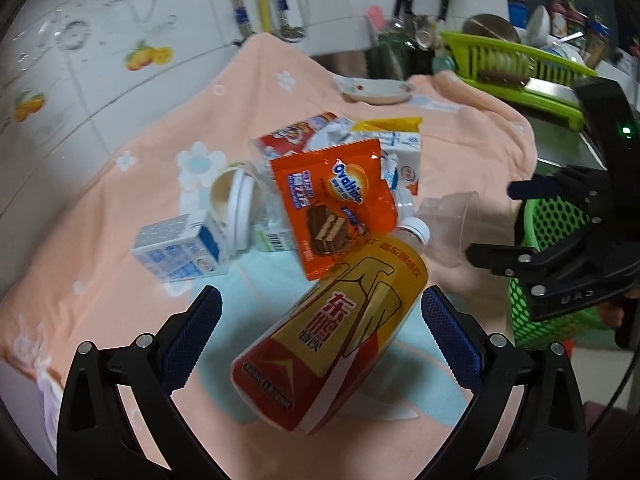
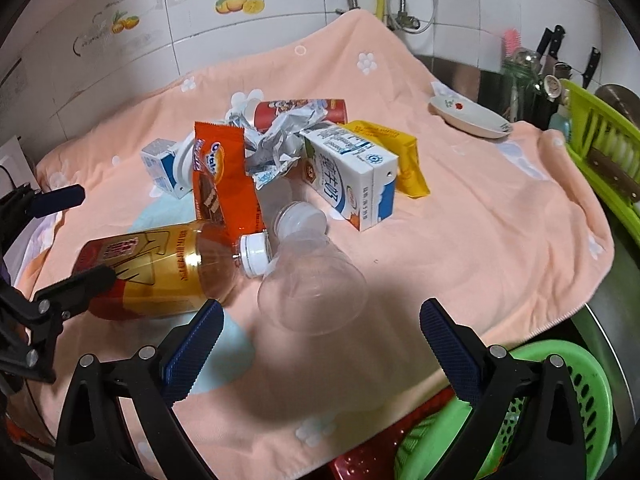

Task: Collect trash
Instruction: 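Grasp the drink bottle with the left tool while the right tool grasps the clear plastic cup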

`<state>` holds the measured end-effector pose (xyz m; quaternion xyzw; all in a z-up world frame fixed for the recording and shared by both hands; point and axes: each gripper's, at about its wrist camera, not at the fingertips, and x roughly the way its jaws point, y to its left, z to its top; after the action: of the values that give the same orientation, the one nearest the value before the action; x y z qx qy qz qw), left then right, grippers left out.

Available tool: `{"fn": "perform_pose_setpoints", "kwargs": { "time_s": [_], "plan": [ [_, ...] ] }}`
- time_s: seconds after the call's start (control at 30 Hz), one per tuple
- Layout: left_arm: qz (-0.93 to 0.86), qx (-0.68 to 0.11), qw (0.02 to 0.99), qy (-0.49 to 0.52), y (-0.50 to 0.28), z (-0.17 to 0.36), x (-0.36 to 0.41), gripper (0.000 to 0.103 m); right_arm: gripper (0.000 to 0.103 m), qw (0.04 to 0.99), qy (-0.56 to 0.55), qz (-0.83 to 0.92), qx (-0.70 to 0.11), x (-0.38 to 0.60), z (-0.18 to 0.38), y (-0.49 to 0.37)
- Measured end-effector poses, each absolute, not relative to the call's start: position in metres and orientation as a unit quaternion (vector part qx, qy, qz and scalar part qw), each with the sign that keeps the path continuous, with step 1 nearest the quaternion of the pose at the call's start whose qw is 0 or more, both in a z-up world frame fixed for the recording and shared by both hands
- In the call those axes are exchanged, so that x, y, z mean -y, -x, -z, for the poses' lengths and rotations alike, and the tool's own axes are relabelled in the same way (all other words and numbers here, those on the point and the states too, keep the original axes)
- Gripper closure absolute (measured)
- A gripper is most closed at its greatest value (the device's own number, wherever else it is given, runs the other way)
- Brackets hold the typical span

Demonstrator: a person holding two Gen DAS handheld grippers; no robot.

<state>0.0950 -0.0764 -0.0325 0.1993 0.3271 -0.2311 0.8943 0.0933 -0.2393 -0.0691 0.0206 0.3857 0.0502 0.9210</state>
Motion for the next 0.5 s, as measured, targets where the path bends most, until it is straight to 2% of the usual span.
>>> {"fn": "perform_pose_setpoints", "kwargs": {
  "time_s": [0.27, 0.3, 0.33, 0.43, 0.5],
  "plan": [
    [0.280, -0.355, 0.864, -0.223, -0.117, 0.049, 0.086, 0.005, 0.008, 0.914, -0.025, -0.052, -0.402, 0.241, 0.084, -0.113],
    [0.283, -0.356, 0.861, -0.229, -0.118, 0.051, 0.087, 0.005, 0.011, 0.913, -0.026, -0.053, -0.403, 0.241, 0.085, -0.115],
    [0.285, -0.358, 0.857, -0.236, -0.119, 0.054, 0.089, 0.005, 0.019, 0.912, -0.028, -0.055, -0.406, 0.241, 0.087, -0.117],
    [0.291, -0.368, 0.848, -0.244, -0.123, 0.061, 0.092, 0.004, 0.021, 0.909, -0.033, -0.058, -0.412, 0.241, 0.092, -0.122],
    [0.299, -0.373, 0.844, -0.242, -0.126, 0.063, 0.092, 0.004, 0.027, 0.908, -0.036, -0.060, -0.414, 0.242, 0.093, -0.123]
  ]
}}
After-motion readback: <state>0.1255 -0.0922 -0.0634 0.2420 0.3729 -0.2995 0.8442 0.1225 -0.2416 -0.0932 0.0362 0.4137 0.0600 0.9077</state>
